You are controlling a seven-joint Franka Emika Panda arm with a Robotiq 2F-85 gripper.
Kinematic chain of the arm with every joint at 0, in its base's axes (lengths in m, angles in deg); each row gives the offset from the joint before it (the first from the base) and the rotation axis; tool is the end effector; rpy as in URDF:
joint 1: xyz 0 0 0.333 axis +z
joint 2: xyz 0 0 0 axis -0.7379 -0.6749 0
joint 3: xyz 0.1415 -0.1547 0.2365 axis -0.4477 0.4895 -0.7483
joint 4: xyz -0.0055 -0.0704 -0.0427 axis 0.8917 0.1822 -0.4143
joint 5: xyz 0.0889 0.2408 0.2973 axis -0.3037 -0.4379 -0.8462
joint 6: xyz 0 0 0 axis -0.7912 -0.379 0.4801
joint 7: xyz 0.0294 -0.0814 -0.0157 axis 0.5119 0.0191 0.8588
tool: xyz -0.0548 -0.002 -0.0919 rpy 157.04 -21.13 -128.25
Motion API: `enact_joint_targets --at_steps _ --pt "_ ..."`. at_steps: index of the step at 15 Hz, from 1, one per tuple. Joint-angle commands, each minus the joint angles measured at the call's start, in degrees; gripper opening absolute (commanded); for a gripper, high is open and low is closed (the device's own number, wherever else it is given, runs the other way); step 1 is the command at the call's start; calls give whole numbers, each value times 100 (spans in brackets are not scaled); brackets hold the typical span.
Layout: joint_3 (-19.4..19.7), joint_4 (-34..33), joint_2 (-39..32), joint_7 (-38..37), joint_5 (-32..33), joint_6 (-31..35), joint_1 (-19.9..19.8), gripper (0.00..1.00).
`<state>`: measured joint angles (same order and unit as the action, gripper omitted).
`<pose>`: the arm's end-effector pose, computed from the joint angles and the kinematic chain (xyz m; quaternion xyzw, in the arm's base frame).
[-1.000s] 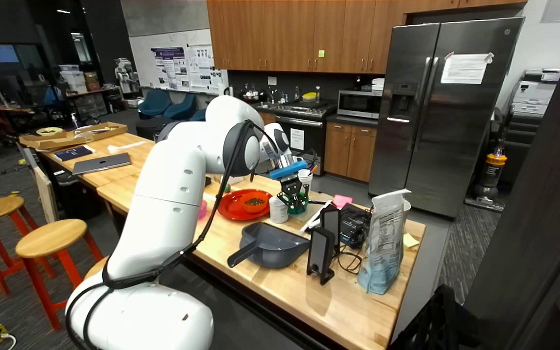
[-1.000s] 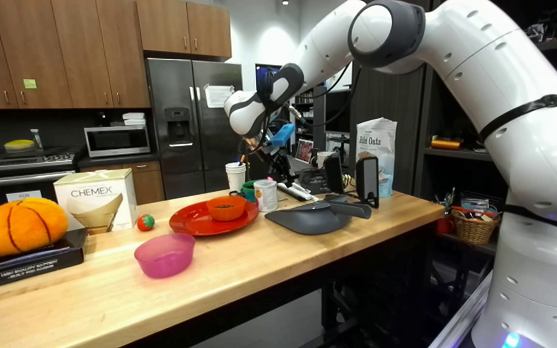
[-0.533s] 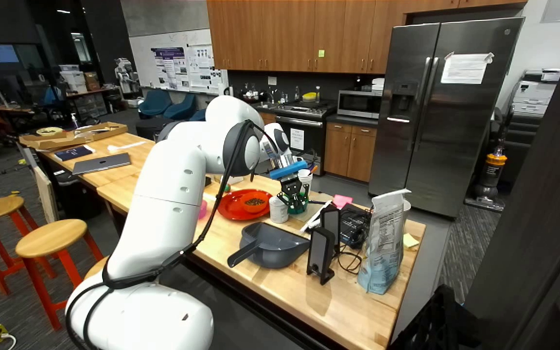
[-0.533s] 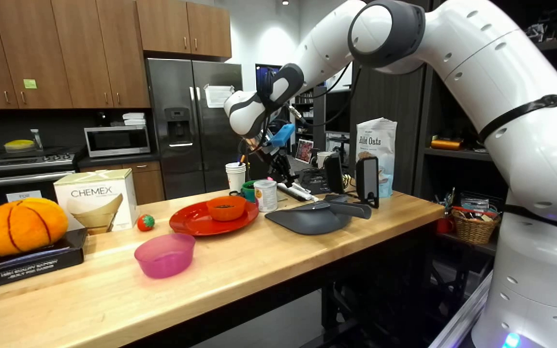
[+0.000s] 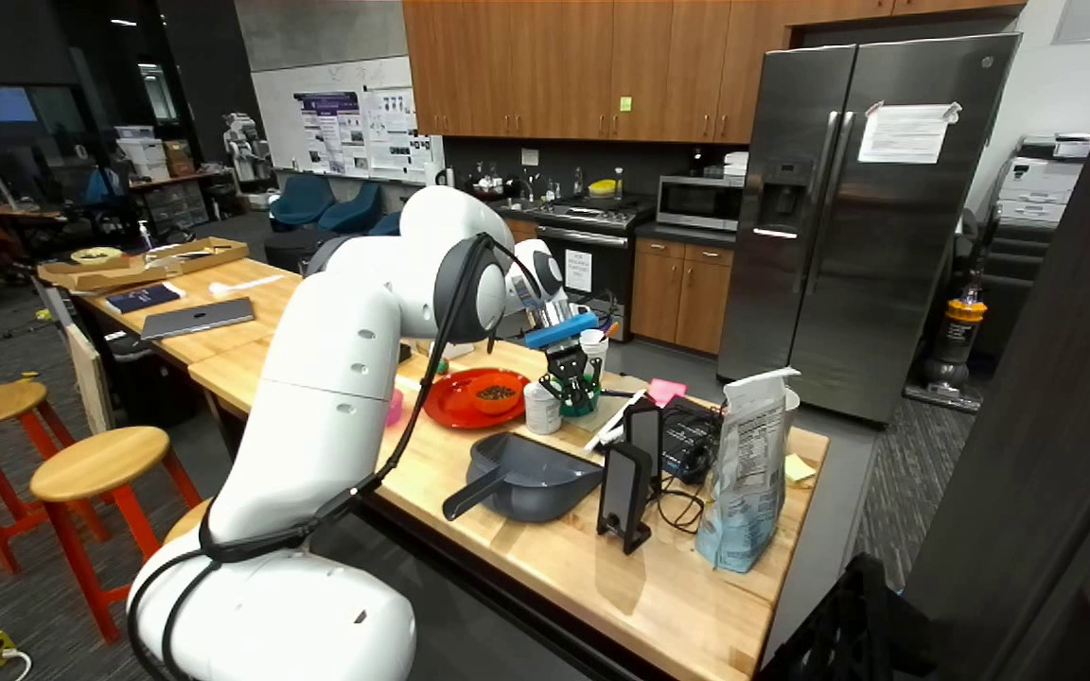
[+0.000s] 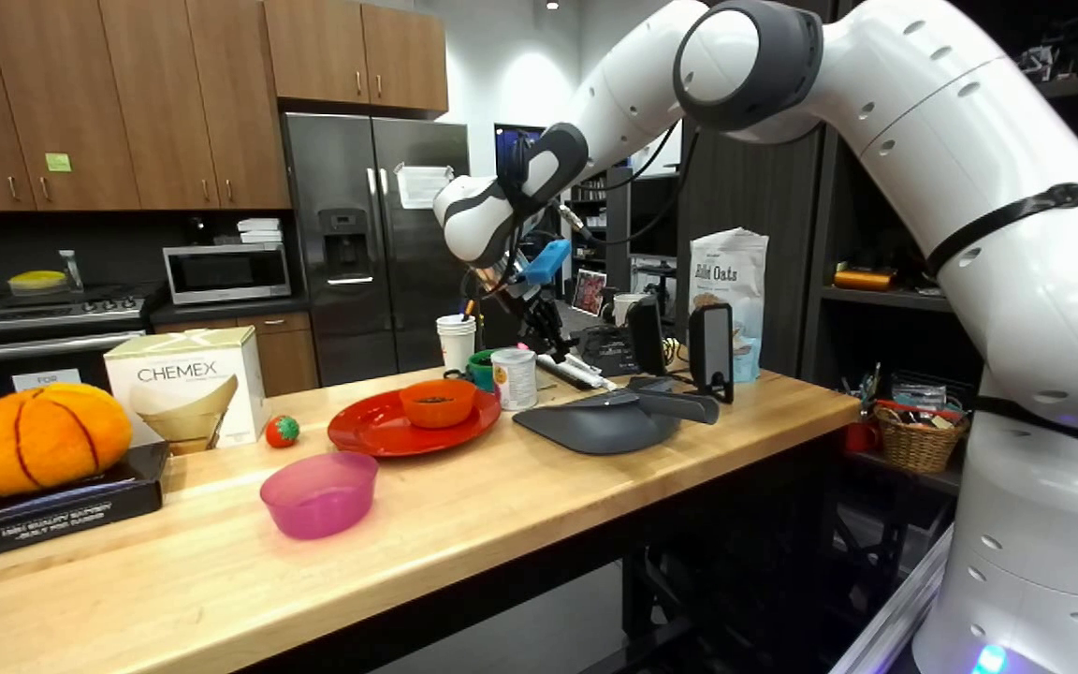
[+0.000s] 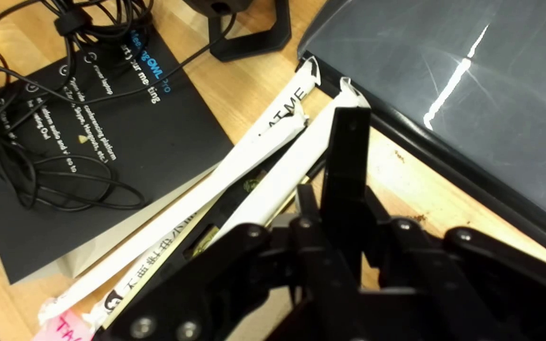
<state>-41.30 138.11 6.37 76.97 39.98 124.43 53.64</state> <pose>0.6798 0.0556 0.3210 0.9346 0.2368 -0.1710 0.2029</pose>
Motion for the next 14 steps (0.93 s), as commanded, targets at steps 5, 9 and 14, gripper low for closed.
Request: enact_joint_targets --at_steps 5,9,14 --pt "59 -18 -5 18 -35 -10 50 24" --pt "64 -16 -3 2 -26 -9 55 49" --pt "78 -8 13 -18 35 7 97 73"
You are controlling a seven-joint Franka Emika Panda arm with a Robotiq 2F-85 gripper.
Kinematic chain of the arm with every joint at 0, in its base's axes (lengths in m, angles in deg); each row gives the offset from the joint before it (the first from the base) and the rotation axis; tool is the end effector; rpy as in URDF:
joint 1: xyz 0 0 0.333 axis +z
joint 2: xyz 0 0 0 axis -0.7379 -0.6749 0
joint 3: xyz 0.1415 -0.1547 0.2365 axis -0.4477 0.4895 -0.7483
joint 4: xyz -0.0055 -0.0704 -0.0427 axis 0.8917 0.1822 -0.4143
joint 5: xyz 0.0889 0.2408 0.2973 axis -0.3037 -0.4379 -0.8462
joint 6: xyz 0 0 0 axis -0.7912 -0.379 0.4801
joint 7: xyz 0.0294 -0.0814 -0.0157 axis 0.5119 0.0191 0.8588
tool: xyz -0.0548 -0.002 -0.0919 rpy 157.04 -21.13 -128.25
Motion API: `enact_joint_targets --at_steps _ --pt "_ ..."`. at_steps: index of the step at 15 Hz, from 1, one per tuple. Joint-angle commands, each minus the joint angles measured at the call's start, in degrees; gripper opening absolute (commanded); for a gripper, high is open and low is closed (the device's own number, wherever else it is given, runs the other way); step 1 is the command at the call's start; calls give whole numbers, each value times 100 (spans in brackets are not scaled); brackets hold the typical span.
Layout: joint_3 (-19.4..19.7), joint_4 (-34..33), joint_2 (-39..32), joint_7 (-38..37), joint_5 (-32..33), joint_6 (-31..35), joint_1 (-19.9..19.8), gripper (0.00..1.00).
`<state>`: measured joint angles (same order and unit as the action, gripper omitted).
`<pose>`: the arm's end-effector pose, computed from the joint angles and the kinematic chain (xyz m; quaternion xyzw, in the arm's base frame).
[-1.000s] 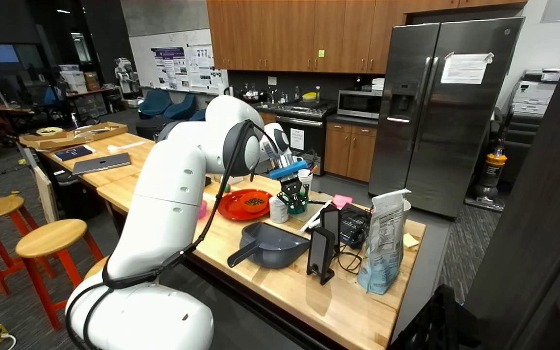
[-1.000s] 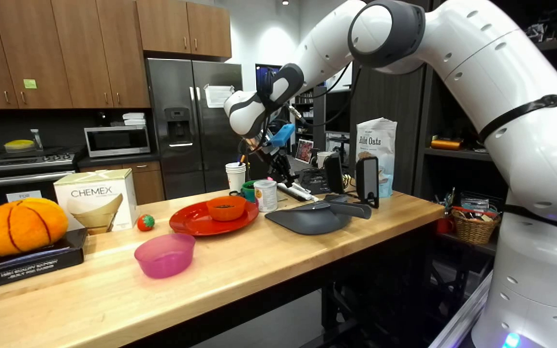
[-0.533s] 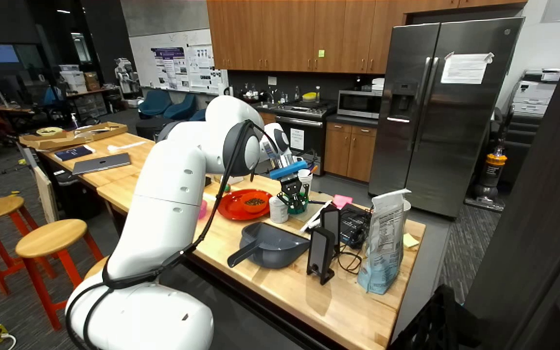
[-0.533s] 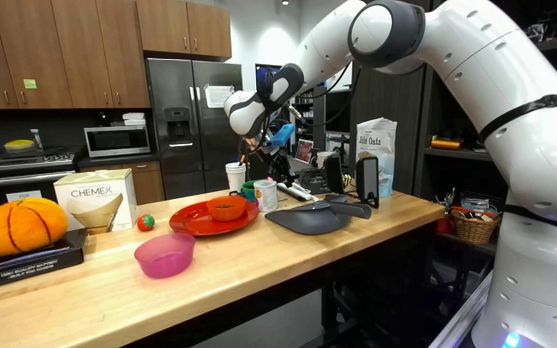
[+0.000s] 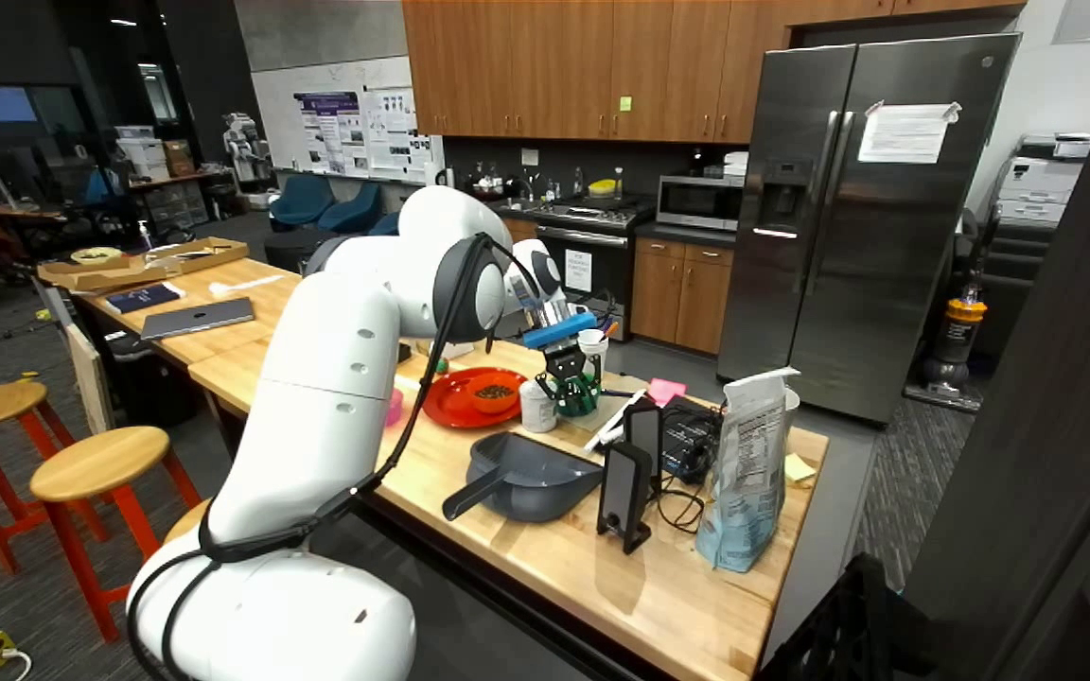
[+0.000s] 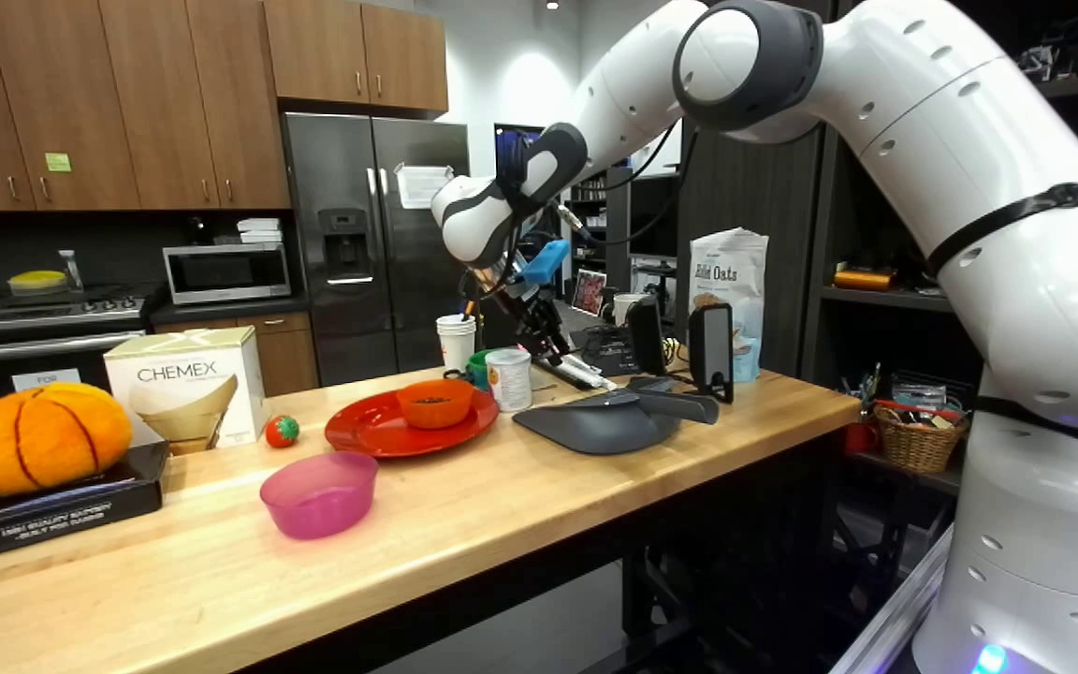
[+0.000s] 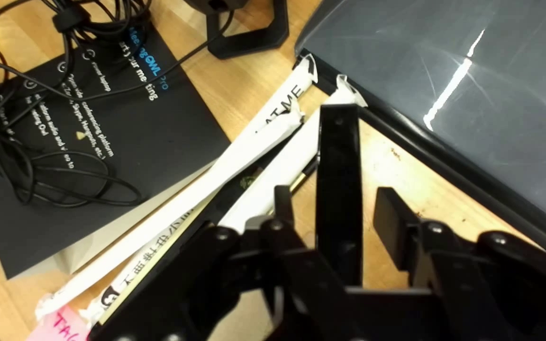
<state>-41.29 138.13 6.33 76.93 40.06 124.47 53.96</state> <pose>0.6795 0.0593 0.3204 0.9338 0.2394 -0.1705 0.2040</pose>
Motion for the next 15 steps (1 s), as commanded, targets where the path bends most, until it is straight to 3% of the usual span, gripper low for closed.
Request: enact_joint_targets --at_steps 1,4,5,15 --pt "80 -11 20 -17 32 3 70 79" --pt "81 0 40 -32 45 14 83 98" --pt "84 4 55 -46 55 18 93 100" --pt "83 72 282 -153 162 97 199 100"
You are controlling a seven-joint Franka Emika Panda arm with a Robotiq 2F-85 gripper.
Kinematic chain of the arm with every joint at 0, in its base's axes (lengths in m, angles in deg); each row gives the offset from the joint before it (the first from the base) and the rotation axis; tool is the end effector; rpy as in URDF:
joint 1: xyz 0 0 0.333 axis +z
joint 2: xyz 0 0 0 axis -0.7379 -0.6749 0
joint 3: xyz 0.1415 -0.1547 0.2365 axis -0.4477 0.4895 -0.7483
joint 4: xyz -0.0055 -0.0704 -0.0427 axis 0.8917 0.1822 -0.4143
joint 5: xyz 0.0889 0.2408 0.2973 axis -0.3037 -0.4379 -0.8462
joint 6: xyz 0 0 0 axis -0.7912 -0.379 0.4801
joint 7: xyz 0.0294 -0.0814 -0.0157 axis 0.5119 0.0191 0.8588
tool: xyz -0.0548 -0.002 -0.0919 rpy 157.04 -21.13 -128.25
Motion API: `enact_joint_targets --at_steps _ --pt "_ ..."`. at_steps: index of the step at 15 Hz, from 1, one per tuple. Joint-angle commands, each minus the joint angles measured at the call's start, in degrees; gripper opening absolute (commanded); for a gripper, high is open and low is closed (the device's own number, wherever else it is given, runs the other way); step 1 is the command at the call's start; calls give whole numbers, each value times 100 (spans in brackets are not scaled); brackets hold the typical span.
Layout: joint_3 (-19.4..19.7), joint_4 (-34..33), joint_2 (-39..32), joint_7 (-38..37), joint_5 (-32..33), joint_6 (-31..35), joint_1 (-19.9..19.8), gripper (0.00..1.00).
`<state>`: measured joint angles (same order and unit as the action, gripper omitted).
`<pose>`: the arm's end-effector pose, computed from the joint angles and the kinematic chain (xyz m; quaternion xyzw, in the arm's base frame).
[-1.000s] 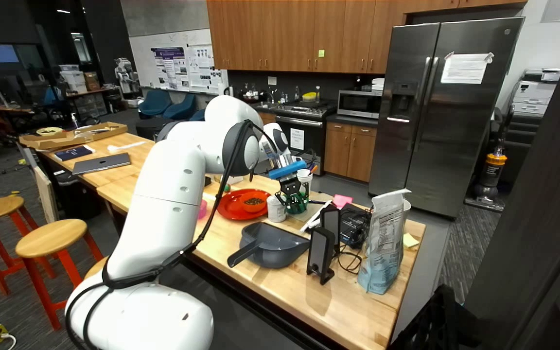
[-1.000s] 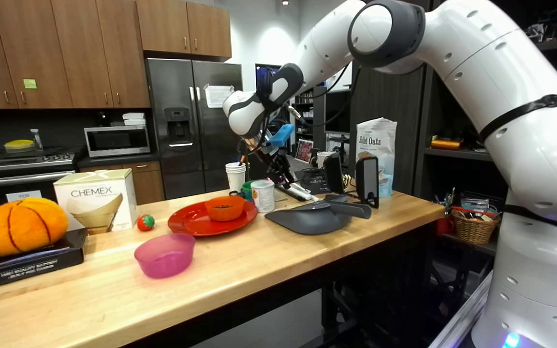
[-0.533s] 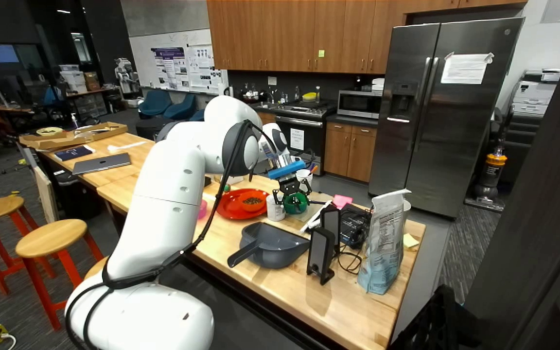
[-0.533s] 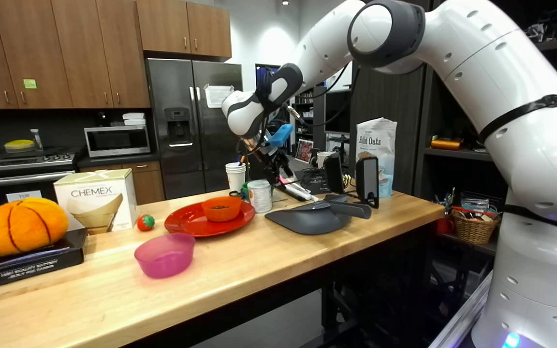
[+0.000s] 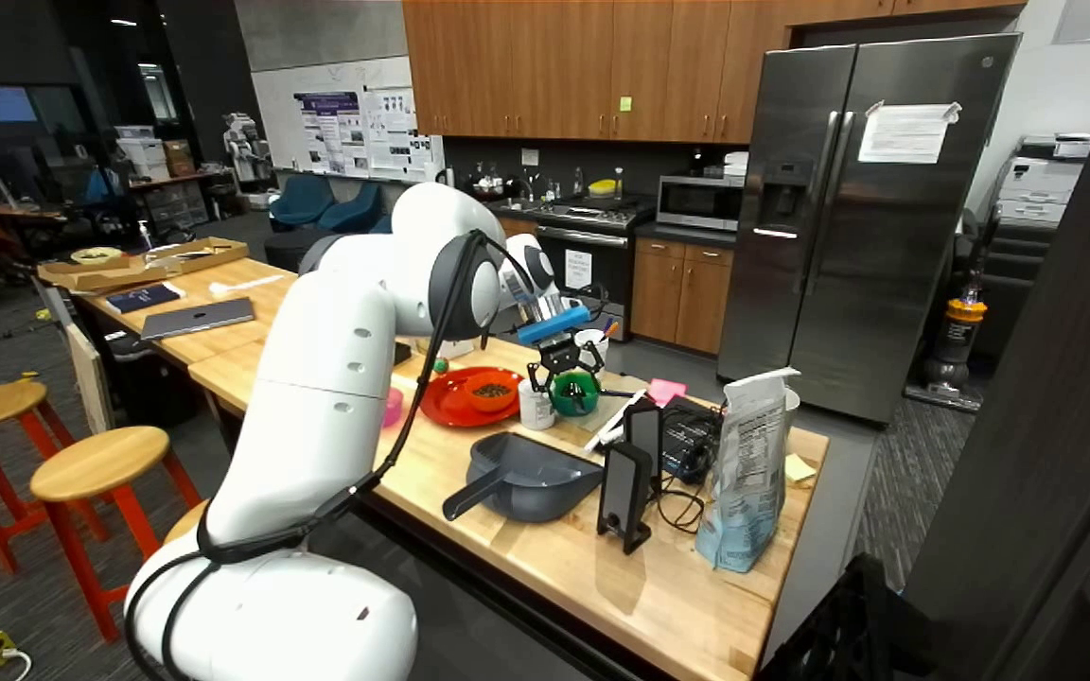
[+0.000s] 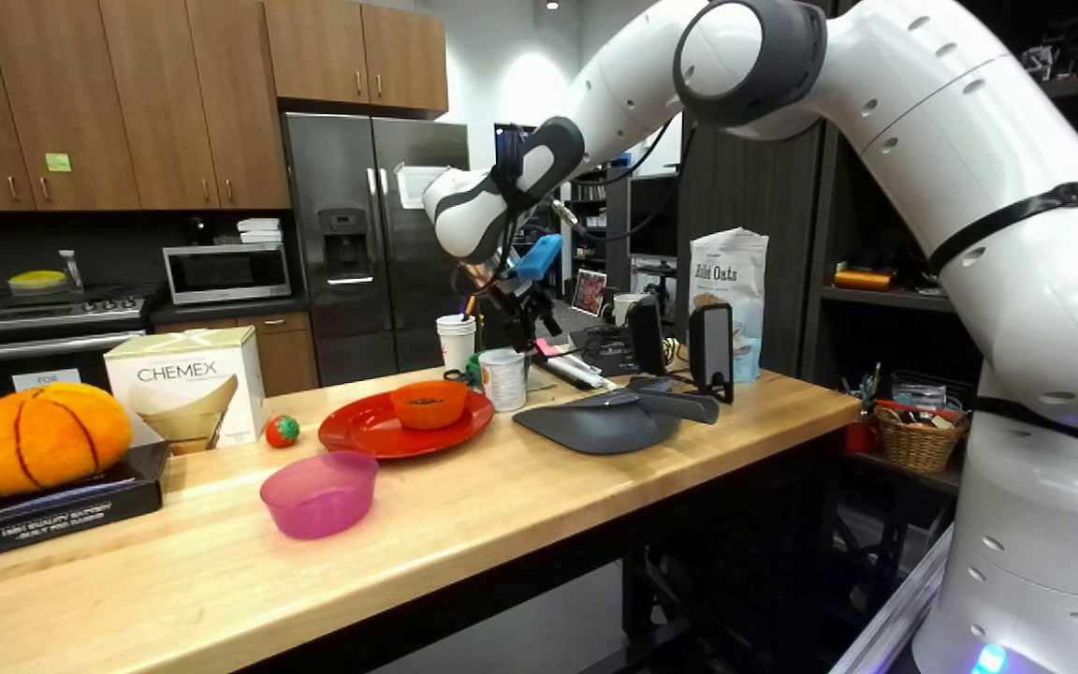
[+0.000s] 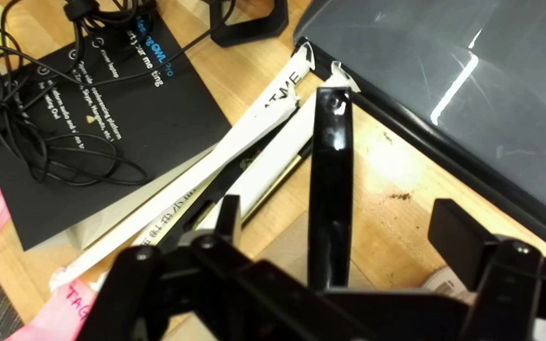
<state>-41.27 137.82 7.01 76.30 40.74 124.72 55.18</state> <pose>0.6803 0.0730 0.3315 0.9329 0.2443 -0.1567 0.2131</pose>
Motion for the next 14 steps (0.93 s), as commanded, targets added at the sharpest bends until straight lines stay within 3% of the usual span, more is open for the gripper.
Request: enact_joint_targets --at_steps 1,14 --pt "81 99 245 -108 117 68 91 100" --pt "-27 -167 1079 -166 238 42 421 100"
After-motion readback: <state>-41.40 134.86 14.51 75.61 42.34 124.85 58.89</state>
